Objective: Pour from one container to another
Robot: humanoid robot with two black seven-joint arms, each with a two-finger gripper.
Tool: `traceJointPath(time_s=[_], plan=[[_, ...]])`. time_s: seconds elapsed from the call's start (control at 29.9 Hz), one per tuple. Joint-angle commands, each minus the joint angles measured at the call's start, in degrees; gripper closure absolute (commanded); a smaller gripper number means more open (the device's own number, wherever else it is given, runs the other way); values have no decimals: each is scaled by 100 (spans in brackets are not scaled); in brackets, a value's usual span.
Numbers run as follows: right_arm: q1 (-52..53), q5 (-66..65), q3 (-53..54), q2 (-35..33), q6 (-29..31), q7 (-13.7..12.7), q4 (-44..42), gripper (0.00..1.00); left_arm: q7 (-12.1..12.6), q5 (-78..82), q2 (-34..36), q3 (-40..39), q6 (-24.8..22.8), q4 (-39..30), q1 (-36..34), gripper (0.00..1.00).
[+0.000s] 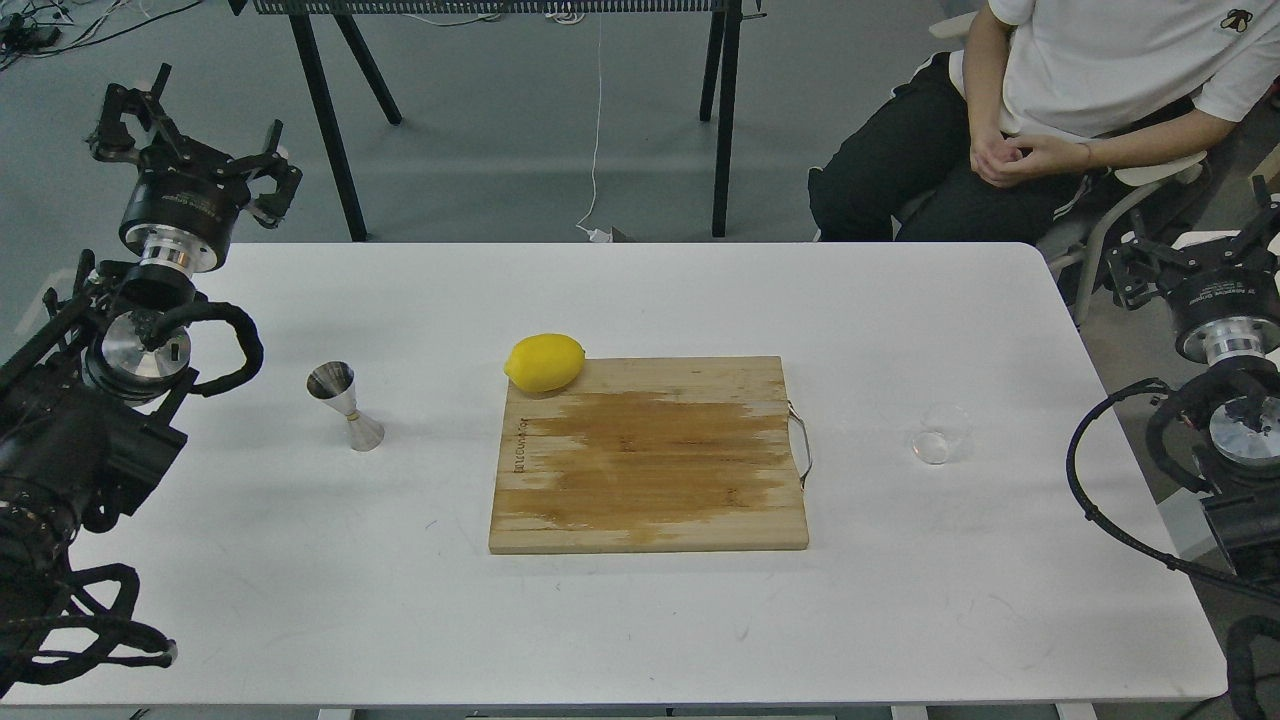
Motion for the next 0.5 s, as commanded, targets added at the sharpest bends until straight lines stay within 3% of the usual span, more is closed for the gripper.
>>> traceJointPath(time_s=[0.0,0.23,0.3,0.47], plan=[[1,-9,-26,-34,1,2,-9,0,13,0,31,9,1,-2,1,0],[-78,9,45,-34,1,-7,70,0,-13,-9,223,-70,1,-343,97,0],[-78,9,54,-25,1,-7,70,0,-5,-9,530,-18,1,-904,482,0],[-183,9,71,-25,1,19,53,0,4,52,1813,-8,145,-3539,1809,0]])
